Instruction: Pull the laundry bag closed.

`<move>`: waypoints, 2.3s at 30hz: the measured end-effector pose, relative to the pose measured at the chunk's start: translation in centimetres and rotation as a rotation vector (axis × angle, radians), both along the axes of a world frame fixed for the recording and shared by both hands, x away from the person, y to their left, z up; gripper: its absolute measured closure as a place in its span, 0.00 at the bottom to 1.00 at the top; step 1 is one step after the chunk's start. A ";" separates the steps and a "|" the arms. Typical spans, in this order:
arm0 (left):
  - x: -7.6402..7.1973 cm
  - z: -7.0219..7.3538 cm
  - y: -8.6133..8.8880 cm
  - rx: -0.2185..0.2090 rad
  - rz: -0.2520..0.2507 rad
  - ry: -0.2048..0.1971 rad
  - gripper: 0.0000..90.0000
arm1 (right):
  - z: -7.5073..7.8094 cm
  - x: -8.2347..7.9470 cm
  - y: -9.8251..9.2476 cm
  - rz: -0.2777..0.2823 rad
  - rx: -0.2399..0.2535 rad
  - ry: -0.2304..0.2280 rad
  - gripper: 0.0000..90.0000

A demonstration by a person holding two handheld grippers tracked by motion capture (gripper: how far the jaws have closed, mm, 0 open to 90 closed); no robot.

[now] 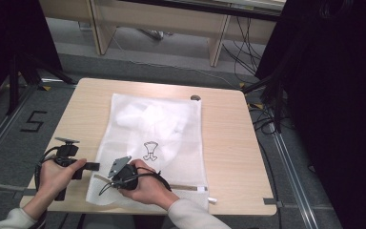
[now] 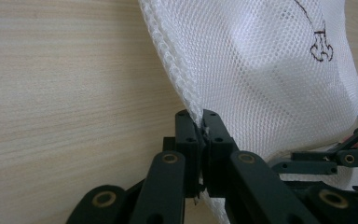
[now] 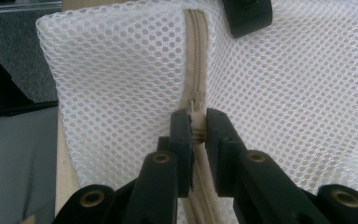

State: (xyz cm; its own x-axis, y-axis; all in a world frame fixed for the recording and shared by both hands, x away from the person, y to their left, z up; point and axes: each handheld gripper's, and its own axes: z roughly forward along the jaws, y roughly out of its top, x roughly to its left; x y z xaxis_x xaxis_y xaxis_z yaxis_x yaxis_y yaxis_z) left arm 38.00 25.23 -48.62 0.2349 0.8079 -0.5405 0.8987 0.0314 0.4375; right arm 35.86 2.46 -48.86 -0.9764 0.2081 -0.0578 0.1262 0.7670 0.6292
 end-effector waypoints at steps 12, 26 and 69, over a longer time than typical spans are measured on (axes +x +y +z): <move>0.0 0.0 0.0 -0.001 0.000 0.000 0.96 | -0.1 0.0 -0.4 -0.009 0.000 0.007 0.92; 0.0 0.0 0.1 0.001 0.000 0.001 0.96 | -0.1 -0.1 -0.9 -0.015 -0.008 0.017 0.92; 0.0 0.0 0.1 0.002 -0.001 0.001 0.96 | -0.3 -0.1 -2.2 -0.023 -0.012 0.028 0.92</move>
State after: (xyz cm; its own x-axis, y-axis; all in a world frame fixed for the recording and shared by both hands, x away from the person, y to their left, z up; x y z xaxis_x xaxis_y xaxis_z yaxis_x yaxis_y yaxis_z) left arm 38.05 25.32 -48.64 0.2351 0.8087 -0.5392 0.8993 0.0295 0.4364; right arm 35.73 0.26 -49.14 -0.9726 0.2301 -0.0330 0.1616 0.7712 0.6157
